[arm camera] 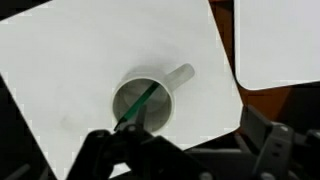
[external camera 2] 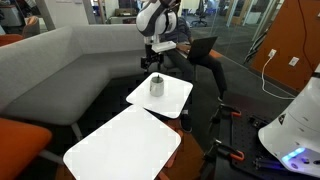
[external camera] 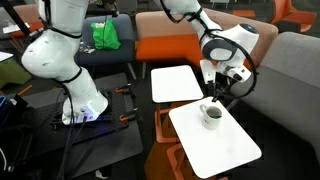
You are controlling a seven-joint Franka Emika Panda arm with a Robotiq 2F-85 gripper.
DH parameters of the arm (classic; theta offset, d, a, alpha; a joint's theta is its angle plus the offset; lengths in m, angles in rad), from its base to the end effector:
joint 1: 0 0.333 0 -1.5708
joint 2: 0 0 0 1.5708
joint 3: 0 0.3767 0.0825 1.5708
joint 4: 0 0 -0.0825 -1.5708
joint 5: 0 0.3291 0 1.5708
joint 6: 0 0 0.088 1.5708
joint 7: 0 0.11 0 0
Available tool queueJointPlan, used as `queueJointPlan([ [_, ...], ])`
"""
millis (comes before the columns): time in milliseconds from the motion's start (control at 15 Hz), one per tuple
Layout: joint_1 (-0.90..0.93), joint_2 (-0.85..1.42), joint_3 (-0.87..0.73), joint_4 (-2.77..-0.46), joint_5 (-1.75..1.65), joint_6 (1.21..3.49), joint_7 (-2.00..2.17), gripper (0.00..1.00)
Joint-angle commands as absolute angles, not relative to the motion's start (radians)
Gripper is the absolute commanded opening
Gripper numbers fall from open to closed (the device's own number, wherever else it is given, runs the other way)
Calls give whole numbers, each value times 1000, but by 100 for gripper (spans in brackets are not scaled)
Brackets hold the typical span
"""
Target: Pick up the white cup from the table and move it to the left.
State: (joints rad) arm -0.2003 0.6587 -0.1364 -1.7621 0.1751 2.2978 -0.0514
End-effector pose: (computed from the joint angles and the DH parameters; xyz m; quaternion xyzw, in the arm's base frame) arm 0.6184 -0.1981 0.2707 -0.9797 0.1914 0.0518 0.0301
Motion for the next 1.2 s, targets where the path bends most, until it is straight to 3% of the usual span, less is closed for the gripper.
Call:
queueJointPlan([
  [0,-205,757,-135,-1672,182,2350,50,100],
  [733,-242,1024,-120,-1336,190,2222,145,100],
  [1133,-234,1025,-125,-1336,196,2245,203,100],
])
